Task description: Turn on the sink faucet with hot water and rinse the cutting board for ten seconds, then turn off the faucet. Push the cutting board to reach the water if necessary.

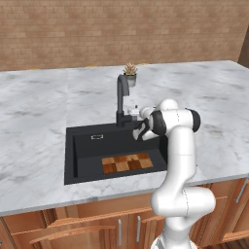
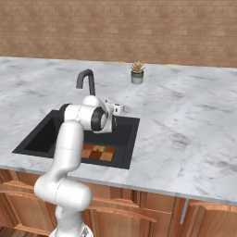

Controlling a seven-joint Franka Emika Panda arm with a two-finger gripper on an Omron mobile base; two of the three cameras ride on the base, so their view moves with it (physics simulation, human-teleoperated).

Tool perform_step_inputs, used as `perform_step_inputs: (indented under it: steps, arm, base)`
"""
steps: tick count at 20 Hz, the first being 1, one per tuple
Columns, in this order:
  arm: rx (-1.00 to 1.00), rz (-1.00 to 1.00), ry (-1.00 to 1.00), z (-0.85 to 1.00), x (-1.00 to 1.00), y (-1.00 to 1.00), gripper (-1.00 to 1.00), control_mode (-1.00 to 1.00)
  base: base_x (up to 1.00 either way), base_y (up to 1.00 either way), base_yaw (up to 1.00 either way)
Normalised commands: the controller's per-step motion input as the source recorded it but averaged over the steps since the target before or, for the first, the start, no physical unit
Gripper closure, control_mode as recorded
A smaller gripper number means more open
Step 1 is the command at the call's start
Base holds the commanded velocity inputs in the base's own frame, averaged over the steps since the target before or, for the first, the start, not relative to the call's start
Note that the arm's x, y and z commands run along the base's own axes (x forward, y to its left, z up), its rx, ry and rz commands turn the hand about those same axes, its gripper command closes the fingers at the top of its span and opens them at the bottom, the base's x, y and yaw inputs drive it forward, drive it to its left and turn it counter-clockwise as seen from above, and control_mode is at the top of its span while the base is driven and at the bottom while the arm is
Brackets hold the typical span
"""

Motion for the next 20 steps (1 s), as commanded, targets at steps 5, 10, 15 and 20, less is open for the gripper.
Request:
perform_step_inputs:
  steps: [5,10,15,20]
  arm:
    - [0.0,0.0,0.0,0.0,-0.17,-0.13,-1.0,-1.0]
    - [0.0,0.0,0.0,0.0,-0.04,-0.09,-1.0,-1.0]
    - [0.0,0.0,0.0,0.0,-0.05,-0.15,-1.0,-1.0]
    - [0.0,0.0,0.0,0.0,-0.12,-0.25,-1.0,-1.0]
  base:
    - [0.0,0.0,0.0]
    - [0.0,0.0,0.0]
    - [0.0,0.0,0.0]
    - [0.0,0.0,0.0]
